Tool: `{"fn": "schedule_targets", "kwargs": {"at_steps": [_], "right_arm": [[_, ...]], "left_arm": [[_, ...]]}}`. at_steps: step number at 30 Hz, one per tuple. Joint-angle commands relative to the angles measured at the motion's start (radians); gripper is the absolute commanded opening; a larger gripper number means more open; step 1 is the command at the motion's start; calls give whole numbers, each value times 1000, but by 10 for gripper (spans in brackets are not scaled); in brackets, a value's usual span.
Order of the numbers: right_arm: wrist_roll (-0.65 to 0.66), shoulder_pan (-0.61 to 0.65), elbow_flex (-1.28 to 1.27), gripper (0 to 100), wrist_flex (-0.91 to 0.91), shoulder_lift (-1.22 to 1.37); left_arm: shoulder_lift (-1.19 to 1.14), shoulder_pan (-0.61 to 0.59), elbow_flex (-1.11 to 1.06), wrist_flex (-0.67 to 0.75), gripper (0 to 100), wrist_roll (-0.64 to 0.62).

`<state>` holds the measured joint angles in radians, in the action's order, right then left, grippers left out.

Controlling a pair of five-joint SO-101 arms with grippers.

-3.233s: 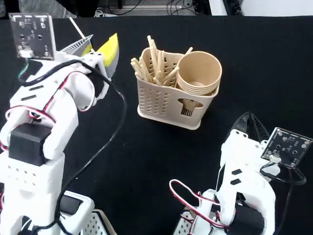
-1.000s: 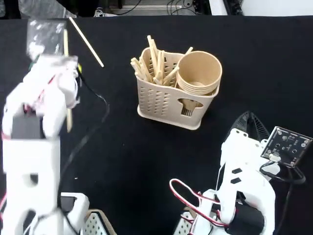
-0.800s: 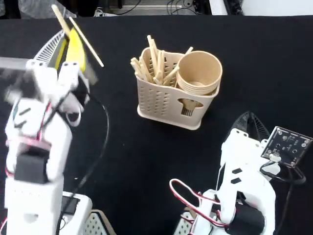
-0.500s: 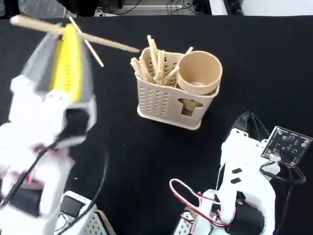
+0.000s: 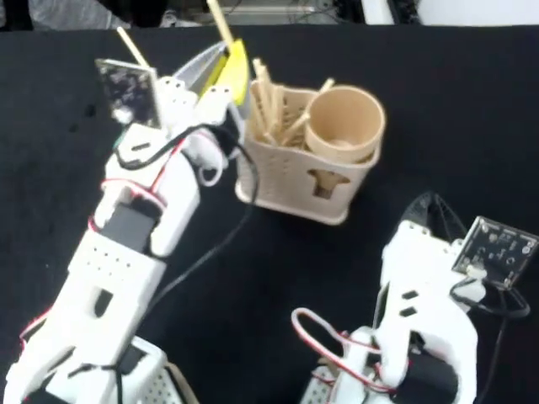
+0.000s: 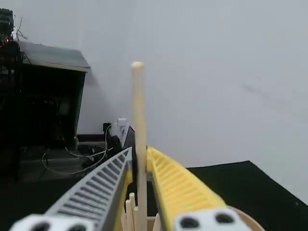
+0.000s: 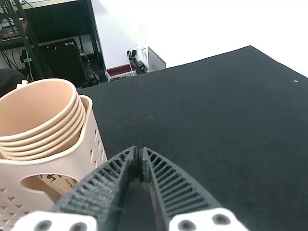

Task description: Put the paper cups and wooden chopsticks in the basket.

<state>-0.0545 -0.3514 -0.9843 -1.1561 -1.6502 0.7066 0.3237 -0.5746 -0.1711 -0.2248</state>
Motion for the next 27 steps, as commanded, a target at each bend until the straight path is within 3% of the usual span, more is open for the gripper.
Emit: {"fn": "schedule_targets", "kwargs": {"at_steps": [1,8,12,18,27], "right_arm": [[12,12,-2,22,20,-1],[37,12,-18,22,23,-8],[37,12,-18,22,23,-7],[37,12,-18,22,23,-2],[37,12,-18,22,23,-2]], "left_arm": [[-12,10,54,-143,170,-51],[-17,-36,501,-687,181,-86],[-55,-173,760,-924,181,-180],[-316,-426,1007,-1088,180,-253],[-979,-521,1377,-1125,180,-175]]}}
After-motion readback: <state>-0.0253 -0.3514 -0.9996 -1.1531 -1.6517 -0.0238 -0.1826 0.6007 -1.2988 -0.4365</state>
